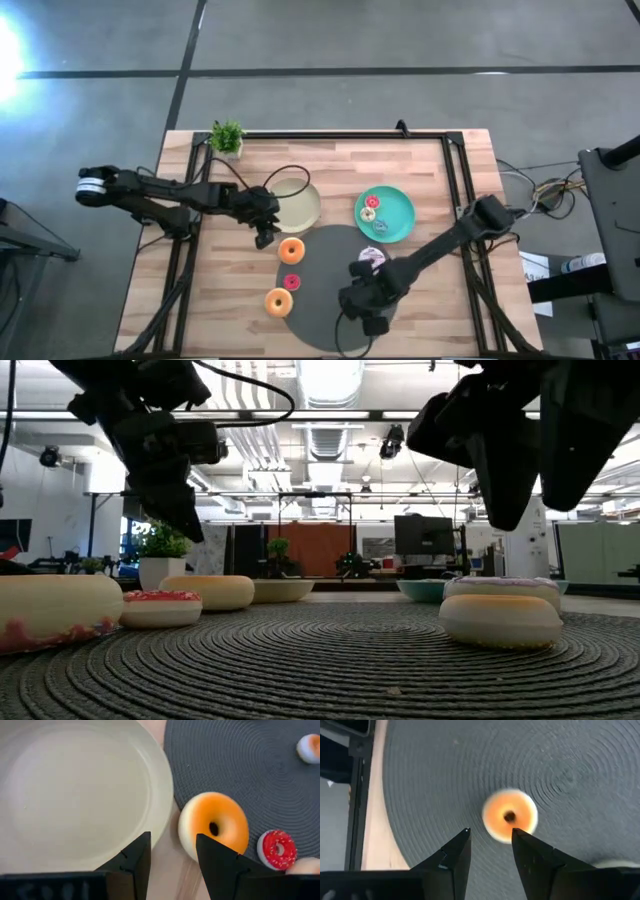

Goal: Pick & Place donuts
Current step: Put the small yellow donut on the green plate

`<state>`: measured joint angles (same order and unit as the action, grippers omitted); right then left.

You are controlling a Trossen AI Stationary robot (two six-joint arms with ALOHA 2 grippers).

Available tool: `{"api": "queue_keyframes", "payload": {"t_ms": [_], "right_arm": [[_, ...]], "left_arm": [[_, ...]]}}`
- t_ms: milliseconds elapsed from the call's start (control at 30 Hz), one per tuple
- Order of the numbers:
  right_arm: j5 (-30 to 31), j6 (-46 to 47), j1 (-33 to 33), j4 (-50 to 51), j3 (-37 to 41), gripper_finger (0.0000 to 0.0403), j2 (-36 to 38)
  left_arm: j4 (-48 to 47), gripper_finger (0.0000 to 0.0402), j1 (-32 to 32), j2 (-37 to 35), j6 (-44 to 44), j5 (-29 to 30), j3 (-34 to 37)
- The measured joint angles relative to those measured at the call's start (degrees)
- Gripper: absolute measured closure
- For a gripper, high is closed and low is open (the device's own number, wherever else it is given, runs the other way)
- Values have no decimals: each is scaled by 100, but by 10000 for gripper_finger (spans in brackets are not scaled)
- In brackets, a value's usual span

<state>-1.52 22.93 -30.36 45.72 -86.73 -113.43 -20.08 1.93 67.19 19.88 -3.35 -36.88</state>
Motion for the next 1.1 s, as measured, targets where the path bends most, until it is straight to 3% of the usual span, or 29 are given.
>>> {"api": "queue_keyframes", "payload": {"t_ms": [667, 833, 1100], "right_arm": [[455, 1584, -205, -239, -201, 276, -651], [762, 1690, -233, -132, -189, 282, -611], [770, 1690, -267, -153, 11, 274, -644]], "left_arm": [[49, 271, -137, -110, -175, -3, 50], [61, 271, -135, -110, -182, -3, 50], [73, 271, -135, -108, -182, -3, 50]]}}
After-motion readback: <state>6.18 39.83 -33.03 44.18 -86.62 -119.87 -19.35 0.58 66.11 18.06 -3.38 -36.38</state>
